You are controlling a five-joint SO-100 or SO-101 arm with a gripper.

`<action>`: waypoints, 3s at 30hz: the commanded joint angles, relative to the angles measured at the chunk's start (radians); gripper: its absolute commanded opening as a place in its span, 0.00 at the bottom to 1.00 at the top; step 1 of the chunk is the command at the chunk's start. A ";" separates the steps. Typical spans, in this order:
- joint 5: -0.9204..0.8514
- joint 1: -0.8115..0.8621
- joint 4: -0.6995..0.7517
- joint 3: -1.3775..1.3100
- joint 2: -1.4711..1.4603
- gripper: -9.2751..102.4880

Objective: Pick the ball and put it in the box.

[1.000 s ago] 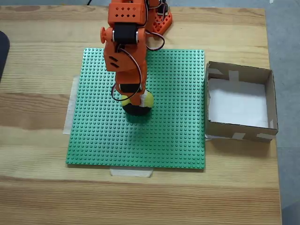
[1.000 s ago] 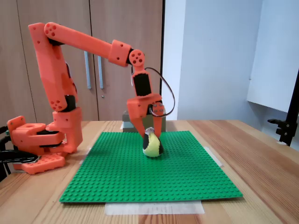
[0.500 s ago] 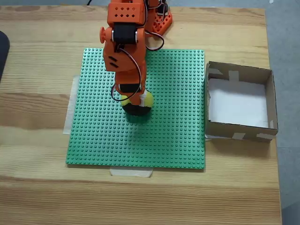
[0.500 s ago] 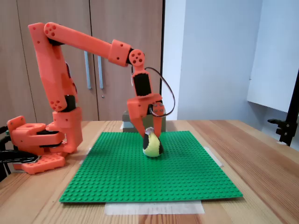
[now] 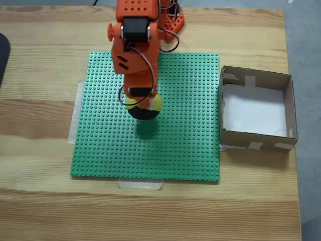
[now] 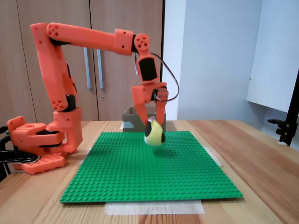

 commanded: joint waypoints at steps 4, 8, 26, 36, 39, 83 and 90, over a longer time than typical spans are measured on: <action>0.035 -0.075 0.083 -0.201 0.052 0.08; 0.046 -0.124 0.112 -0.304 0.052 0.08; 0.144 -0.468 0.166 -0.603 0.044 0.08; 0.184 -0.690 0.067 -0.554 0.037 0.08; 0.183 -0.730 0.035 -0.529 0.034 0.08; 0.169 -0.736 -0.179 -0.314 -0.175 0.08; 0.156 -0.738 -0.183 -0.316 -0.176 0.08</action>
